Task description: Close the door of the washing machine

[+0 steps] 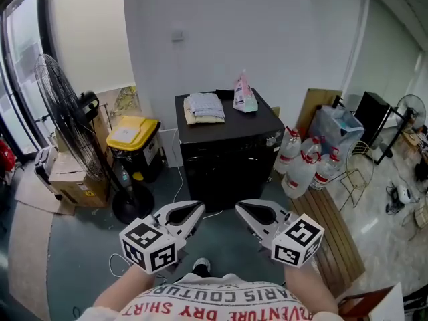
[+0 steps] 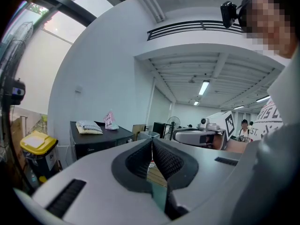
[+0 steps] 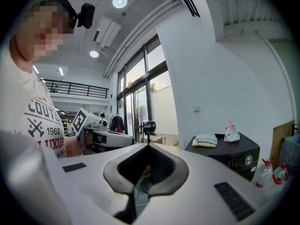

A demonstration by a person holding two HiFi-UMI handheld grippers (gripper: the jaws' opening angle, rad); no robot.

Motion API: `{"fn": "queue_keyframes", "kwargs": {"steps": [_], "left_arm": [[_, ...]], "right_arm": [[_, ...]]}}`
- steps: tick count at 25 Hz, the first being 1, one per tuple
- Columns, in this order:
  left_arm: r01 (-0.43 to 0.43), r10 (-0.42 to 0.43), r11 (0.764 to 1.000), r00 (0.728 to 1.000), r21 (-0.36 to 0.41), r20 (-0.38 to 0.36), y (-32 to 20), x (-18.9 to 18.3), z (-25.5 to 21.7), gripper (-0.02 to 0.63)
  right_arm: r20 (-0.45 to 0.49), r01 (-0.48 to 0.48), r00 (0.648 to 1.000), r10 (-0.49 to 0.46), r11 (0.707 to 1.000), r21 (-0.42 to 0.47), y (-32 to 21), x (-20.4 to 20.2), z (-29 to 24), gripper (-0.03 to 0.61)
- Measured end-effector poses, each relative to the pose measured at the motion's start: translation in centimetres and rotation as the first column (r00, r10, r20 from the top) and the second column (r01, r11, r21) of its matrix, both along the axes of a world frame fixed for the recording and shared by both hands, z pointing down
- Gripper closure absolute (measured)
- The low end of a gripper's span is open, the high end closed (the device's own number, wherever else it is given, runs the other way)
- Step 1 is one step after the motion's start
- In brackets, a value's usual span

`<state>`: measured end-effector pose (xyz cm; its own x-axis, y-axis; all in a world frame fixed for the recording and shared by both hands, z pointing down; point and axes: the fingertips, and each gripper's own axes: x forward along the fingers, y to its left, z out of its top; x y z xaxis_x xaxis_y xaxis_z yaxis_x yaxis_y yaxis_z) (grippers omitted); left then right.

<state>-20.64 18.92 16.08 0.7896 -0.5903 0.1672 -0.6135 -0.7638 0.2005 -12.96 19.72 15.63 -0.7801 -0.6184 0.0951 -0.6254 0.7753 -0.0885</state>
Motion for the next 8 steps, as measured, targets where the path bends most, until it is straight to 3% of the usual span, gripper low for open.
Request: {"fn": "queue_keyframes", "kwargs": {"steps": [8], "left_arm": [[-0.004, 0.005, 1.000, 1.000, -0.027, 0.018, 0.2, 0.9, 1.7, 0.584]], "right_arm": [[0.015, -0.018, 1.000, 0.018, 1.000, -0.024, 0.1, 0.8, 1.4, 0.558]]}}
